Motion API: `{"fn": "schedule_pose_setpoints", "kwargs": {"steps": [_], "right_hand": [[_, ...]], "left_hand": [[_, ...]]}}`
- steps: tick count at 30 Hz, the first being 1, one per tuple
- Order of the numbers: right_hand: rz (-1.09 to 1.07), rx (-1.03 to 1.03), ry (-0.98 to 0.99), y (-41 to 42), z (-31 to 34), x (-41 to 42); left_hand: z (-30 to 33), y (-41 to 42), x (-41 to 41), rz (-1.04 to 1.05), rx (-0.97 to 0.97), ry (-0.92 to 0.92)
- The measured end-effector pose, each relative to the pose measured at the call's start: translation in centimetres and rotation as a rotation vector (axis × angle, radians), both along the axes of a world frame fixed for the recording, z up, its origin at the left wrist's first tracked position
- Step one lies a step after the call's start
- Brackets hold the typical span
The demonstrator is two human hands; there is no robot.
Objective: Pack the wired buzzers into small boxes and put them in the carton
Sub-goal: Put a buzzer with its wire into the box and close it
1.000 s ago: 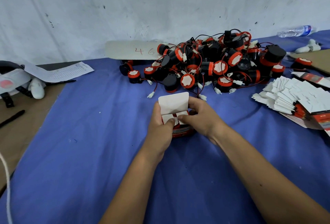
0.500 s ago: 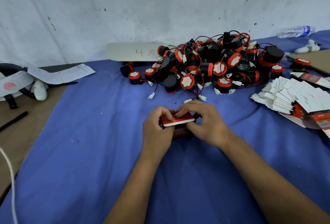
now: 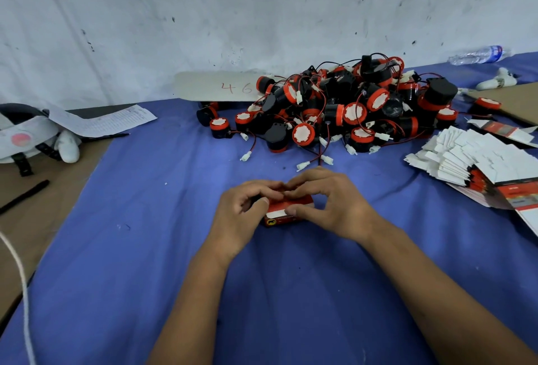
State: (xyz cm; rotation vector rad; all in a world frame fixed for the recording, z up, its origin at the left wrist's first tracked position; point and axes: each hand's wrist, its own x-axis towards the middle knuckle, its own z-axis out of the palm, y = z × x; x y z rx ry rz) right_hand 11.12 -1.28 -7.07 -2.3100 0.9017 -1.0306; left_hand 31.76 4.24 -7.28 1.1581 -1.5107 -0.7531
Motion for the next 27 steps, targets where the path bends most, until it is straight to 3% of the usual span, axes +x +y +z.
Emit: {"fn": "schedule_pose_setpoints", "kwargs": {"steps": [14,27], "right_hand": [[-0.018,-0.166,0.033,-0.2,-0.7,0.6],[-0.009,-0.049,-0.076,0.1,-0.7,0.7]], "left_hand": [[-0.7,-0.2,0.4,0.039,-0.027,-0.056],[-0.7,-0.2,0.4,0.044,-0.010,-0.041]]}}
